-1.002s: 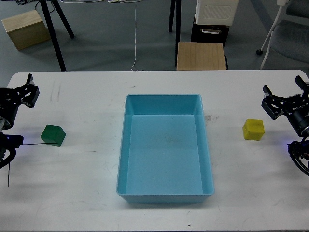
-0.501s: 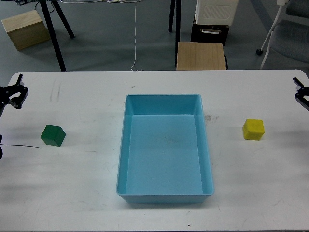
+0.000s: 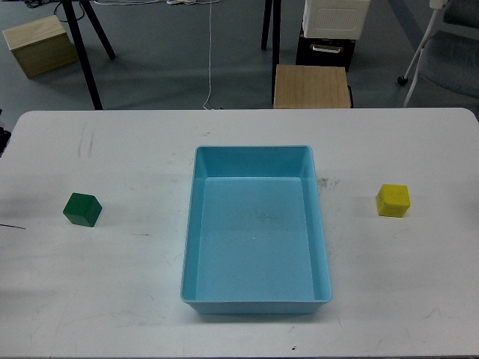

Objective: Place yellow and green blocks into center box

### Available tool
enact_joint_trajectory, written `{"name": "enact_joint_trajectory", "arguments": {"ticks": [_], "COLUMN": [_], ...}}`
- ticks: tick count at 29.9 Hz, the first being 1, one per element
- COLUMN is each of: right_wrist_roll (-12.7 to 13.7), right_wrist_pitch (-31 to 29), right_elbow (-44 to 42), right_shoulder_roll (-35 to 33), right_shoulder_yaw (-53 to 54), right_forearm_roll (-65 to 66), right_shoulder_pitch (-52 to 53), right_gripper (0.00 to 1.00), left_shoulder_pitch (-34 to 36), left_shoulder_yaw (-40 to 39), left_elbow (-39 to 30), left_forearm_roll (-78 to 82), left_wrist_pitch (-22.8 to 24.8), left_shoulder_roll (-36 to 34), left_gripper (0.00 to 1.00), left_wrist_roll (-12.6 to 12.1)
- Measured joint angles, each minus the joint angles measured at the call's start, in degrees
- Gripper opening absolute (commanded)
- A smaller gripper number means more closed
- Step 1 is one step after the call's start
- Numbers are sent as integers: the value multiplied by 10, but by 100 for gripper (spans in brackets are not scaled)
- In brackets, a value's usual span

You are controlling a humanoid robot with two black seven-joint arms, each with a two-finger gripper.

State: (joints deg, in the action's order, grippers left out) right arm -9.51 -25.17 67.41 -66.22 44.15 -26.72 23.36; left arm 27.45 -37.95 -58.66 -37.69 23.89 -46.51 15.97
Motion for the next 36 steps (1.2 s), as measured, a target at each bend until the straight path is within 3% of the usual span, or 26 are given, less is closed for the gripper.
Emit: {"name": "enact_joint_trajectory", "arguments": {"ticks": [9, 18, 30, 36], "right_wrist_roll": [-28, -26, -30, -32], "right_wrist_pitch": [-24, -28, -9, -2], "right_elbow": [-49, -46, -104, -112], "right_shoulder_roll": [-50, -42, 173, 209], "right_shoulder_yaw": [-4, -27, -51, -51], "right_forearm_roll": [18, 35, 95, 151], "right_shoulder_pitch": [-6, -8, -22, -21], "right_gripper": [99, 99, 99, 99], "left_shoulder_pitch": [-1, 2, 12, 8], "left_shoulder_yaw": [-1, -9, -5, -5], "left_elbow": [-7, -8, -6, -6], "left_forearm_roll": [0, -1, -2, -3], "left_wrist_pitch": [2, 2, -15, -29], "left_shoulder_roll": [-1, -1, 2, -2], "left_gripper": [100, 100, 100, 100], "left_wrist_roll": [2, 5, 3, 3]}}
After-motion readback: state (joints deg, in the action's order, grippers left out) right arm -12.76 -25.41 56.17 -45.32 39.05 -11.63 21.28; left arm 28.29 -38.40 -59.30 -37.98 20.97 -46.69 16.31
